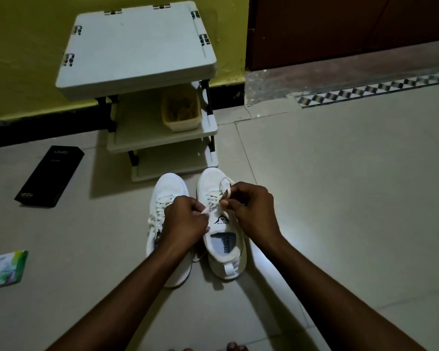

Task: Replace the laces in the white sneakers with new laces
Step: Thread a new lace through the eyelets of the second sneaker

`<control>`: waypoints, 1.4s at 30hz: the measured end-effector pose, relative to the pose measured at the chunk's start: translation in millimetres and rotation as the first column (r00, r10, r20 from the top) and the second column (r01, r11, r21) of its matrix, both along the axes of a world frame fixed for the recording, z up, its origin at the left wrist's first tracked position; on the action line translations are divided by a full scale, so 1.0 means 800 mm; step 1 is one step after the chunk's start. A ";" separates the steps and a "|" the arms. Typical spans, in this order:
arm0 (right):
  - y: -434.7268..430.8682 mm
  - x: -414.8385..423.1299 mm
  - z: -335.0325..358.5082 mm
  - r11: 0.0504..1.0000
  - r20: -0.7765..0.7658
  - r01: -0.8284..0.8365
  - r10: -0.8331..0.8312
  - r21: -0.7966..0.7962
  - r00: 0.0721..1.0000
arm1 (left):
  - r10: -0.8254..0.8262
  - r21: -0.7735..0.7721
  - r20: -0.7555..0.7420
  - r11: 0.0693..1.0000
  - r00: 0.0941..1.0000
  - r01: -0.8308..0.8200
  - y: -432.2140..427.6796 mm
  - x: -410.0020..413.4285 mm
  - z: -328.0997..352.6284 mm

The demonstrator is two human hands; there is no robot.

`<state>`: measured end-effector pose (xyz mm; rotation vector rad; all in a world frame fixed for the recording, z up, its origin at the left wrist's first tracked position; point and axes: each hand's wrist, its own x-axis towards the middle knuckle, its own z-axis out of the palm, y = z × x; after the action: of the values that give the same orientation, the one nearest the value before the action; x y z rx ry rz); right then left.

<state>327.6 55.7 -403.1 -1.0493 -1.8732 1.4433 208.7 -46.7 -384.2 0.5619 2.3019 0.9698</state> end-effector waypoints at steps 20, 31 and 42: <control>-0.016 -0.019 -0.023 0.997 0.070 0.014 -0.020 0.080 0.997 | 0.127 -0.060 0.290 0.992 0.949 -0.114 0.010 -0.015 0.011; -0.016 -0.026 -0.019 0.982 0.233 -0.101 0.062 0.158 0.970 | 0.147 -0.047 0.350 0.989 0.925 -0.140 0.008 -0.013 0.020; -0.021 -0.026 -0.007 0.954 0.321 -0.089 -0.008 0.287 0.947 | 0.121 -0.029 0.327 0.993 0.937 -0.117 0.006 -0.014 0.014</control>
<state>307.1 38.8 -408.9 -1.1488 -2.2678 1.0081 197.8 -41.7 -373.3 0.2351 2.0560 1.0238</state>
